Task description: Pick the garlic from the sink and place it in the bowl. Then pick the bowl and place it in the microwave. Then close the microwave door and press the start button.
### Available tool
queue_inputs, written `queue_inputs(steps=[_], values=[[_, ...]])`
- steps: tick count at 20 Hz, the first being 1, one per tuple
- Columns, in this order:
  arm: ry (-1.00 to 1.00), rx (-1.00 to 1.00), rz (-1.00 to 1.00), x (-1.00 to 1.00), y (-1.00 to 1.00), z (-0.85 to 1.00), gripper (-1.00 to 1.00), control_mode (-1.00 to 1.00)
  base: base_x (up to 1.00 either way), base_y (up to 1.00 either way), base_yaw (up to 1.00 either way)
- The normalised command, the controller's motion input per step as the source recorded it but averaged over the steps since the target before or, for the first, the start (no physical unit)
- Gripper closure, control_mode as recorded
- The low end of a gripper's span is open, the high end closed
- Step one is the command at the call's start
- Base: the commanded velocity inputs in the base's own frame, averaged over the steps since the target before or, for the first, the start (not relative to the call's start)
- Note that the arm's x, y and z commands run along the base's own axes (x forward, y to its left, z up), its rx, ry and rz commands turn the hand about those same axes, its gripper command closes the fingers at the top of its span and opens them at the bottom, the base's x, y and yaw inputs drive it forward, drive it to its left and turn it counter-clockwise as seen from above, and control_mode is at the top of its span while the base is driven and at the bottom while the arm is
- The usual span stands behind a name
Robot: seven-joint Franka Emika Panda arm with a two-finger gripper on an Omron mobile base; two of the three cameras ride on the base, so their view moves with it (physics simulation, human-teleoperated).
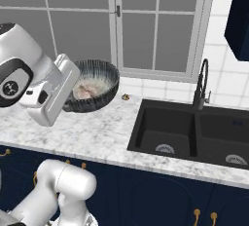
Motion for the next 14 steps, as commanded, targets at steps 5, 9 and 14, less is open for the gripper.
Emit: queue_inputs(steps=[5,9,14], values=[[0.0,0.0,0.03,-0.28,0.08,0.13,1.0,1.0,-0.44,-0.08,0.01],[0.0,0.0,0.0,0.0,0.0,0.0,1.0,1.0,-0.33,-0.44,-0.49],[0.0,0.0,0.0,0.0,0.0,0.0,1.0,1.0,0.0,0.0,-1.0]])
